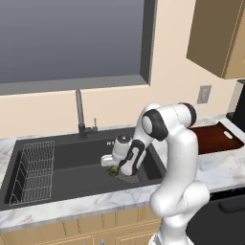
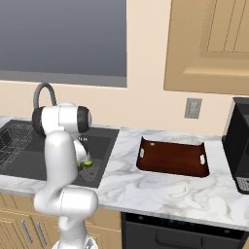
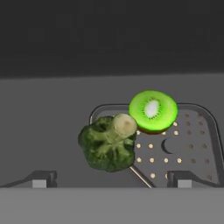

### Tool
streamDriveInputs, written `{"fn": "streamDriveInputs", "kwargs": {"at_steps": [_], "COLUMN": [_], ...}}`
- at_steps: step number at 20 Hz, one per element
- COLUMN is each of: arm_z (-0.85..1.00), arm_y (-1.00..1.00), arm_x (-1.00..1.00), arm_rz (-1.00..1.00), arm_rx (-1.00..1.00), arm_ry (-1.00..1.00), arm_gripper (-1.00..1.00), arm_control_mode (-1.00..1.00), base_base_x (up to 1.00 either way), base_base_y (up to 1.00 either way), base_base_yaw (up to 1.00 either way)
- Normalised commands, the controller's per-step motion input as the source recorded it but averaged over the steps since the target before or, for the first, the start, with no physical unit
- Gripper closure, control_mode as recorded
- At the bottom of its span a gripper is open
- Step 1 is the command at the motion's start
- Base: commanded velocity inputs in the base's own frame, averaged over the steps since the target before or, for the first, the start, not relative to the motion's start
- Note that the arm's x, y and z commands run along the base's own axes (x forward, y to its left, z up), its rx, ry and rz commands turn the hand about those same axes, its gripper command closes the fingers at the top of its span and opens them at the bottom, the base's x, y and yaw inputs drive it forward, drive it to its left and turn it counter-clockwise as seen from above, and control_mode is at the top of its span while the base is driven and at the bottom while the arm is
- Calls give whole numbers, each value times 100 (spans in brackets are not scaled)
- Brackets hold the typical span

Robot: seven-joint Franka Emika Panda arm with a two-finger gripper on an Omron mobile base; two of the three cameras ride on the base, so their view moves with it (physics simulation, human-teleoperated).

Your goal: Pick up all produce items and place them in the sink. Turn on the sink faucet to wash them. Then turn the sink off and put them in the tray.

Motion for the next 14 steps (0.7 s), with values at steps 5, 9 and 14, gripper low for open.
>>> {"fn": "streamDriveInputs", "kwargs": {"at_steps": [5, 9, 14], "arm_z": [-28, -23, -24], "arm_y": [0, 0, 0], "arm_x": [2, 5, 8], "arm_rz": [0, 0, 0], "arm_rx": [0, 0, 0], "arm_ry": [-1, -1, -2], "arm_gripper": [-100, -100, -100], "arm_control_mode": [-100, -100, -100], "base_base_x": [0, 0, 0], "base_base_y": [0, 0, 0], "base_base_yaw": [0, 0, 0]}}
